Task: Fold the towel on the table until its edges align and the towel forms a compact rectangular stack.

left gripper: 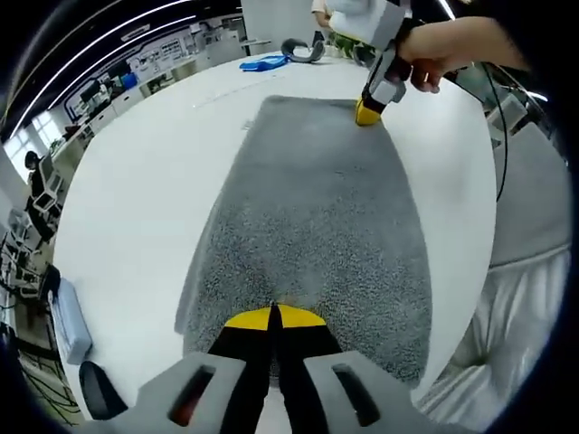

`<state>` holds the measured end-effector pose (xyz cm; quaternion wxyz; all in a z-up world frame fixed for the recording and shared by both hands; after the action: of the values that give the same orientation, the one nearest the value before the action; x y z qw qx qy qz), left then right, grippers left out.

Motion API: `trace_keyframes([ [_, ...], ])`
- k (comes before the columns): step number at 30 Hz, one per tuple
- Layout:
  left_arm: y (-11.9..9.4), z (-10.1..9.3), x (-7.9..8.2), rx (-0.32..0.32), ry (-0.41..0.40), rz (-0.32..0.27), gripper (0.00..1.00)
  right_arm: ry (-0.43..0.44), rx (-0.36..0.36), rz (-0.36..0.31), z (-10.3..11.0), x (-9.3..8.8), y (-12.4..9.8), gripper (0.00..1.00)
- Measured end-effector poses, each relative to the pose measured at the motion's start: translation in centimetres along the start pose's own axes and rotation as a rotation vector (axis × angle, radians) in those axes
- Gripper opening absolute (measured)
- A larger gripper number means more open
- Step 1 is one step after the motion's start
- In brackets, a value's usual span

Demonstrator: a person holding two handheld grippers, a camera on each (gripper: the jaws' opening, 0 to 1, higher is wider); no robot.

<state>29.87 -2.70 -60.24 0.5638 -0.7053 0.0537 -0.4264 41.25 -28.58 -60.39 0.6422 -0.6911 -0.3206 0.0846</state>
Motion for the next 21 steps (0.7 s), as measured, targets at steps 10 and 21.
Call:
trace_keyframes([
  [10, -0.1, -0.5, -0.1, -0.009, -0.013, 0.009, 0.01, -0.026, -0.013, -0.006, 0.0, 0.2, 0.1, 0.0],
  [21, -0.1, -1.7, -0.4, -0.027, -0.013, 0.004, 0.01, -0.049, -0.004, -0.016, -0.5, 0.6, 0.3, 0.0],
])
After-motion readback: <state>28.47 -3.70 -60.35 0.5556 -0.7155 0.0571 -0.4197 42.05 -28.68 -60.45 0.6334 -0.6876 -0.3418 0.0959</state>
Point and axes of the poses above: the point that each gripper's makers call its tool centre point, and the gripper's own axes: y roughly forward along the fingers, z roughly to its left, x roughly out of its top, the point moved 6 cm from there along -y, roughly backward along the fingers, and after that the axes turned 7 degrees about -x, right-handed, at the moved point
